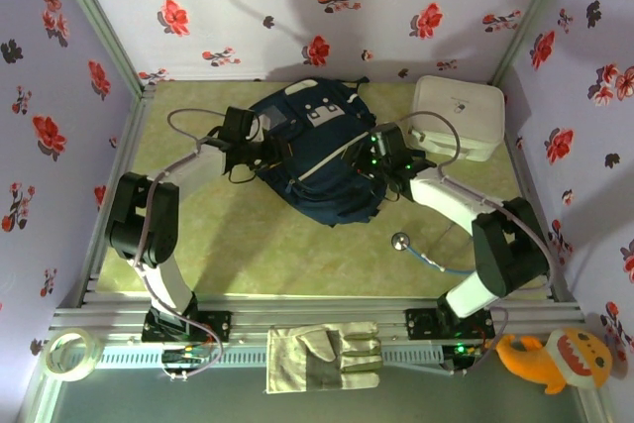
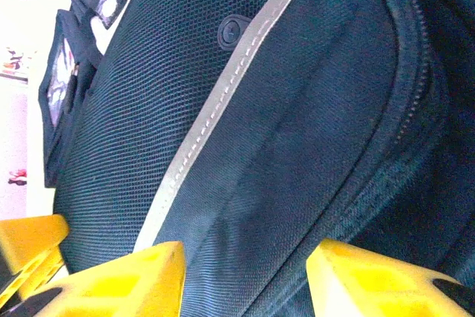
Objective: Pack the student bag
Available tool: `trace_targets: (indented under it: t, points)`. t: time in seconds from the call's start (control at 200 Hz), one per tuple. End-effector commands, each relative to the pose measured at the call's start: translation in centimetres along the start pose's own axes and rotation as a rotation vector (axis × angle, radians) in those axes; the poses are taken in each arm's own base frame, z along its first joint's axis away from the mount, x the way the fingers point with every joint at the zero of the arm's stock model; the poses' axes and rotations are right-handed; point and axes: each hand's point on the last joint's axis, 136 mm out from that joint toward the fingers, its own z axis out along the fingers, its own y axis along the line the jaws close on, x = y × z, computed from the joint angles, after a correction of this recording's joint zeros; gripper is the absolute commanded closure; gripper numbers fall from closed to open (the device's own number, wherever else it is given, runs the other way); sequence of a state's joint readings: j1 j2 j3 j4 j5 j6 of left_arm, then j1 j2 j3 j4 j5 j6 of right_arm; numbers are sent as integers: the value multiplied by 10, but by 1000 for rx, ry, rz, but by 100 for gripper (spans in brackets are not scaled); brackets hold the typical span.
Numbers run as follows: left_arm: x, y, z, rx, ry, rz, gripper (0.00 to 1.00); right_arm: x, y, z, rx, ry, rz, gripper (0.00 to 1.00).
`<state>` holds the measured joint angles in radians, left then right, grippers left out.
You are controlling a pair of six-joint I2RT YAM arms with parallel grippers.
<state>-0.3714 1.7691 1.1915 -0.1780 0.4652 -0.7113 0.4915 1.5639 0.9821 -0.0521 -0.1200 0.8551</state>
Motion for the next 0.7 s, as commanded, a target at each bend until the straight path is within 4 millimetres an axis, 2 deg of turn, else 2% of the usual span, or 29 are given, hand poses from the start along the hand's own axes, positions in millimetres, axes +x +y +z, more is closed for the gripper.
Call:
trace_targets:
  t: [0.0, 0.12, 0.195, 0.35, 0.47, 0.575, 0.695]
  points:
    - [-4, -8, 3, 69, 2, -19, 79, -4, 12, 8, -17, 10, -40, 58]
    - [-6, -12, 1, 102, -4, -38, 94, -11, 11, 15, 8, 4, -71, 67]
    - [-9, -11, -4, 114, -23, -51, 100, -16, 12, 19, 18, 7, -94, 71]
    - [-14, -7, -16, 135, -68, -95, 100, -27, 17, 36, 17, 29, -165, 72]
    - [-18, -3, -25, 158, -106, -141, 100, -34, 29, 50, 0, 63, -233, 72]
    - [-24, -2, -30, 177, -136, -176, 100, -41, 30, 48, 25, 56, -236, 64]
    - [-29, -8, -34, 202, -154, -199, 100, -50, 23, 24, 71, -2, -203, 48]
